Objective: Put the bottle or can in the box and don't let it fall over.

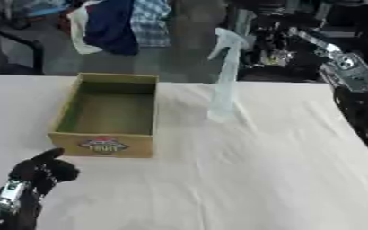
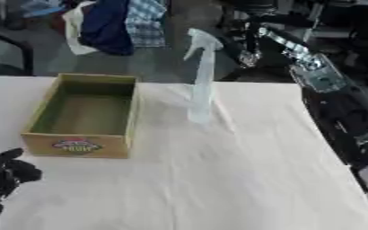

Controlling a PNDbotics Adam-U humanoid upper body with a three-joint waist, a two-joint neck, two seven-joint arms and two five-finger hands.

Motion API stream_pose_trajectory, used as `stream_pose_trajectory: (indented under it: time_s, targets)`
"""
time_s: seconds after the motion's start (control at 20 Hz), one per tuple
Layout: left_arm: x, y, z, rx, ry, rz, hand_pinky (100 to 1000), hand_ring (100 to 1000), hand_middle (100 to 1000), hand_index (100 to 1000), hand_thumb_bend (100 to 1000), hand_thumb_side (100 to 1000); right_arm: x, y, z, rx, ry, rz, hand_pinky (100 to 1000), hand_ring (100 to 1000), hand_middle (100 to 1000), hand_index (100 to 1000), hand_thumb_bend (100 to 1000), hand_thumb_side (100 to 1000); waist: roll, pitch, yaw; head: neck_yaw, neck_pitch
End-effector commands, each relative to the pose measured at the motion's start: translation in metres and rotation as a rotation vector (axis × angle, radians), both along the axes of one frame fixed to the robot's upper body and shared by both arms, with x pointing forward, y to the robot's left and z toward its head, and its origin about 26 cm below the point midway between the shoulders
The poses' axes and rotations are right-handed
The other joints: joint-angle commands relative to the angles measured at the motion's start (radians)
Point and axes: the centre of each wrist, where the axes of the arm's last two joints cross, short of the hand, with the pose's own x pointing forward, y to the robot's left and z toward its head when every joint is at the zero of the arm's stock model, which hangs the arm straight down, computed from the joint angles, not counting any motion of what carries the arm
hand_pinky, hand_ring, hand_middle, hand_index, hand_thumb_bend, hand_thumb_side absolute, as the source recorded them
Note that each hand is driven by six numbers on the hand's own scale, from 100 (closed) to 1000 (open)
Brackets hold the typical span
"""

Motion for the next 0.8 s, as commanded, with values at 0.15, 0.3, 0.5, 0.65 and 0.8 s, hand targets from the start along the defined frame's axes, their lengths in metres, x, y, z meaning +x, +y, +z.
stream_pose_trajectory:
  time_s: [0.15, 0.3, 0.5, 0.65, 0.8]
  targets:
    - [0.002, -0.007, 0.012, 0.005, -0.045, -0.041, 711, 634, 574, 822, 130, 1000, -0.011, -0.018, 0.023, -0.120, -0.130, 0.026, 971, 1000, 1000, 1000, 100, 368, -0.014, 0.000, 0.016, -0.028, -0.029]
    - [0.002, -0.008, 0.014, 0.014, -0.056, -0.056, 710, 632, 572, 821, 130, 1000, -0.015, -0.024, 0.028, -0.110, -0.156, 0.003, 966, 1000, 1000, 1000, 100, 329, -0.027, 0.012, 0.030, -0.043, -0.039]
    - [0.003, -0.011, 0.017, 0.022, -0.065, -0.072, 710, 630, 570, 821, 130, 1000, -0.018, -0.027, 0.034, -0.106, -0.174, -0.006, 960, 1000, 1000, 1000, 100, 326, -0.036, 0.023, 0.041, -0.058, -0.038]
    - [0.003, -0.012, 0.018, 0.023, -0.069, -0.077, 709, 630, 570, 820, 131, 1000, -0.019, -0.027, 0.035, -0.103, -0.179, -0.005, 933, 1000, 1000, 1000, 100, 327, -0.040, 0.028, 0.045, -0.069, -0.035]
    - [0.004, -0.013, 0.019, 0.023, -0.072, -0.081, 709, 629, 570, 820, 132, 1000, -0.020, -0.028, 0.035, -0.105, -0.173, -0.004, 908, 1000, 1000, 1000, 100, 335, -0.045, 0.032, 0.047, -0.077, -0.037]
